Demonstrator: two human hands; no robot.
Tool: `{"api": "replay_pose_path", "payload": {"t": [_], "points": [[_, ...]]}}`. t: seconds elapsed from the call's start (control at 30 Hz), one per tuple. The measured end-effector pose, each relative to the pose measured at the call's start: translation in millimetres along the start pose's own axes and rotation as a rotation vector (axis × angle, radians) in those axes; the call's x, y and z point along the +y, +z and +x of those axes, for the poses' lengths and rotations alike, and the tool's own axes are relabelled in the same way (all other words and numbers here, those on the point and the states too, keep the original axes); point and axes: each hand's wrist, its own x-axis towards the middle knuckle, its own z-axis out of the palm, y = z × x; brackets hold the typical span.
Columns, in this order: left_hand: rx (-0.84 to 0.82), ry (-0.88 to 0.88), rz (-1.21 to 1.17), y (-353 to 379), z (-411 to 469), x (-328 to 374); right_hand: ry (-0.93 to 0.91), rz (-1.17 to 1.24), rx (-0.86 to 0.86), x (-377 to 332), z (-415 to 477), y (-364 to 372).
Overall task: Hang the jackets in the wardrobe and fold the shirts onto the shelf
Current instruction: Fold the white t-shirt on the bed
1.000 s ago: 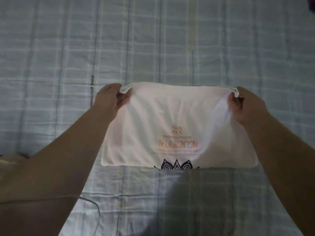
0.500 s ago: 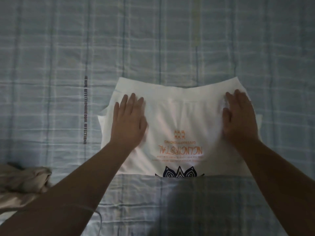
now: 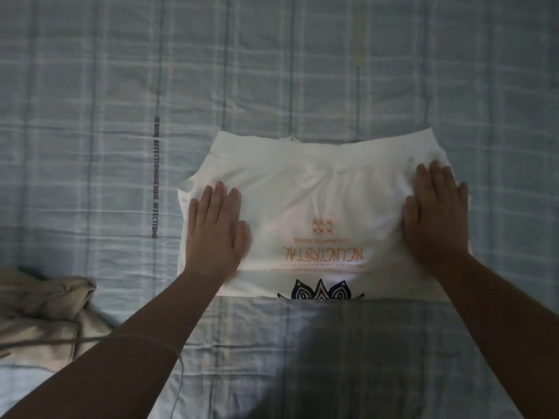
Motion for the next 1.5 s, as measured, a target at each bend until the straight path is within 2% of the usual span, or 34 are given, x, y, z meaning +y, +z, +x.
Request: {"api": "replay_pose_path", "payload": {"t": [0.13, 0.27, 0.53, 0.73, 0.87, 0.97, 1.1, 1.2, 1.37, 1.5], "points": [[0.031, 0.069, 0.031, -3.9, -34.9, -7.8, -0.101, 0.081, 0.074, 3.3, -55.3, -6.5], [-0.013, 0.06, 0.068, 12.4, -56.7, -17.9, -0.05, 0.062, 0.0, 26.4, -99.4, 16.6], [0.065, 0.147, 0.1, 31.1, -56.6, -38.0, -0.072, 0.143, 0.059, 52.2, -108.7, 38.4], [-0.018, 0.106, 0.138, 26.4, -56.1, -31.6, -0.075, 0.117, 0.029, 49.2, -105.0, 36.8], [-0.029, 0.049, 0.167, 6.5, -56.7, -9.3, -0.056, 0.133, 0.07, 35.8, -96.2, 13.3], [-0.016, 0.121, 0.204, -2.0, -37.6, 21.3, -0.097, 0.096, 0.057, 13.3, -70.8, -5.0], [-0.116, 0.229, 0.293, 10.3, 5.6, 69.9, -0.107, -0.118, -0.122, -22.9, -30.9, 3.4], [-0.178, 0.147, 0.303, 29.2, 27.8, 89.2, -0.091, -0.207, -0.205, -28.9, -14.0, 20.3], [-0.138, 0.051, 0.326, 46.3, 35.8, 92.3, -0.068, -0.216, -0.189, -24.9, -7.7, 34.4], [-0.169, 0.015, 0.315, 45.0, 36.3, 98.5, -0.045, -0.199, -0.203, -28.6, -6.9, 35.9]]}}
